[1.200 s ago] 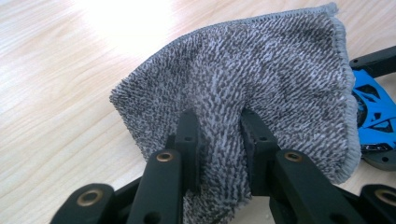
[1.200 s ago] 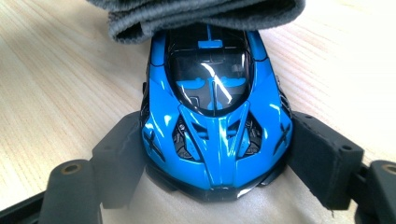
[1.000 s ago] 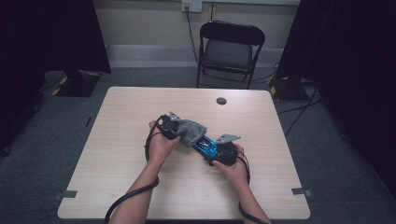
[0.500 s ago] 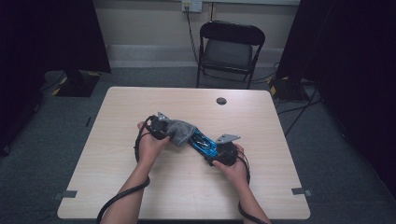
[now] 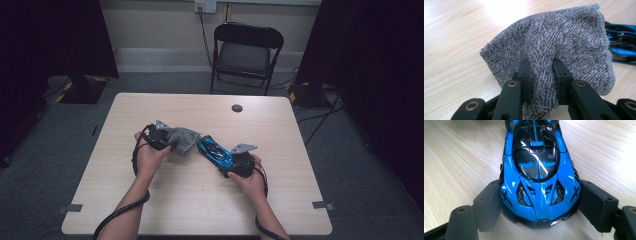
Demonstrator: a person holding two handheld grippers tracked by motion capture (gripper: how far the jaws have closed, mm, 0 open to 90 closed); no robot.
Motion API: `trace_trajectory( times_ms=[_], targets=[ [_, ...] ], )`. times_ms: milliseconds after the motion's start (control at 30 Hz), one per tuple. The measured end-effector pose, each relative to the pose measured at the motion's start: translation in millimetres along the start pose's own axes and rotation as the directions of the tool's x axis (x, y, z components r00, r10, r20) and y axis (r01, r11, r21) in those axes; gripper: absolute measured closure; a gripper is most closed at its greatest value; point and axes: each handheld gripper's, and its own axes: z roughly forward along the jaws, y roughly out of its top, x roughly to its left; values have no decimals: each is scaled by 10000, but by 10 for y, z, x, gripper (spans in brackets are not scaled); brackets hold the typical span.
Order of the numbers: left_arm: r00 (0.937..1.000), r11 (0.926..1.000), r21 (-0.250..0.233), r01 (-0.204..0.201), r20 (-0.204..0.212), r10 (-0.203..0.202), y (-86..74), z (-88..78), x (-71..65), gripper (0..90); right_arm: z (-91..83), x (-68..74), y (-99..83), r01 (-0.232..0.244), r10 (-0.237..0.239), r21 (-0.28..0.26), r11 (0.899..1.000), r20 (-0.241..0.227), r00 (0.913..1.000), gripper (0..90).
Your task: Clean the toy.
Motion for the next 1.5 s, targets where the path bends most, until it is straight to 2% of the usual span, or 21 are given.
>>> trace_trajectory(
  times_ms=[233,367,400,433,500,533,567,633,900,1100,1300,1467,1500],
  targets=[
    [9981,9982,-331,-505,324,515,91,-79,-133,720,0,0,0,-6,6,5,10000,-1,10000,235],
    [9931,9942,-611,-887,711,930,164,-92,-318,719,0,0,0,-5,5,6,10000,-2,10000,235],
    [9931,9942,-611,-887,711,930,164,-92,-318,718,0,0,0,-4,4,5,10000,-1,10000,235],
    [9898,9921,-653,-1067,879,1122,186,-90,-394,718,0,0,0,-5,5,6,10000,-2,10000,235],
    [9868,9906,-752,-1139,1067,1215,203,-79,-463,718,0,0,0,2,-2,2,10000,-2,10000,235],
    [9868,9906,-752,-1139,1067,1215,203,-79,-463,718,0,0,0,4,-4,1,10000,0,10000,235],
    [9835,9891,-768,-1256,1214,1343,221,-68,-524,718,-1,0,0,-3,3,6,10000,-1,10000,235],
    [9811,9866,-859,-1389,1237,1489,232,-55,-583,718,0,0,0,-2,2,5,10000,0,10000,235],
    [9721,9822,-607,-1778,1441,1849,225,52,-763,718,0,0,0,1,-1,7,10000,-1,10000,235],
    [9655,9770,-618,-2042,1519,2115,260,106,-894,717,0,0,0,-1,1,7,10000,-2,10000,235],
    [9634,9750,-411,-2186,1500,2223,307,174,-1009,716,-1,0,0,2,-2,8,10000,-2,10000,235],
    [9607,9740,-252,-2253,1603,2264,332,305,-1115,716,-1,0,0,2,-2,7,10000,0,10000,235],
    [9589,9719,-197,-2345,1595,2345,334,323,-1129,715,0,0,0,8,-8,3,10000,1,10000,235]
  ],
)
